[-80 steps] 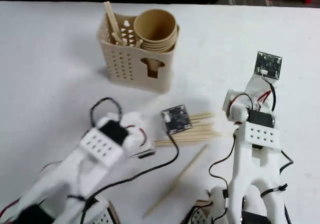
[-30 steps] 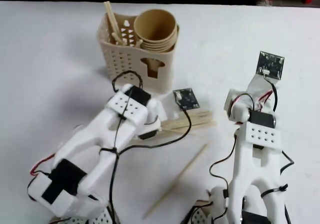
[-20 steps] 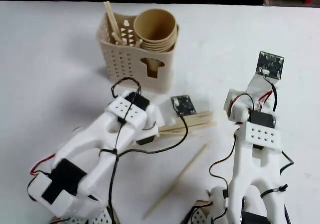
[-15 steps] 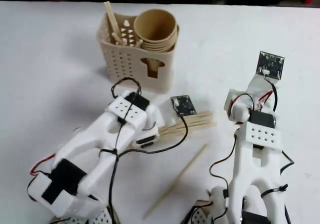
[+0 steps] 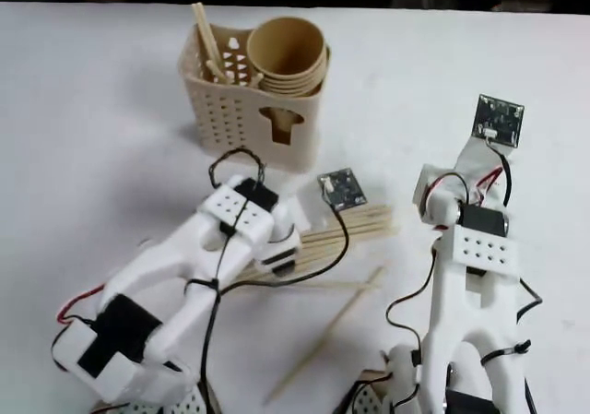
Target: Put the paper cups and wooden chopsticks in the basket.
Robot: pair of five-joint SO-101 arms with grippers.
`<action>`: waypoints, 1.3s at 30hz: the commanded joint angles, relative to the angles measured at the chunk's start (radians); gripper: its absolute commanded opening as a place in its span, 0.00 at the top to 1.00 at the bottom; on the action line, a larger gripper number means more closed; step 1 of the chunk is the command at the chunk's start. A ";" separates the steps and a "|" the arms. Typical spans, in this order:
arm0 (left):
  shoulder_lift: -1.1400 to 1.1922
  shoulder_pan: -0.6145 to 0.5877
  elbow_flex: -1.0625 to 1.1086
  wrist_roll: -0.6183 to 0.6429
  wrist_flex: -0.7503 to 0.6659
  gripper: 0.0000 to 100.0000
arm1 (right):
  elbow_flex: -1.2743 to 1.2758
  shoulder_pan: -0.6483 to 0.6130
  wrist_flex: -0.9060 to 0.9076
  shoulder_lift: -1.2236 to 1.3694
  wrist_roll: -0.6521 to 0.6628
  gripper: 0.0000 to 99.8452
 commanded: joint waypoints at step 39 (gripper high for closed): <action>-0.275 0.064 -0.037 0.092 0.155 0.98 | -0.028 0.012 -0.018 -0.042 0.000 0.97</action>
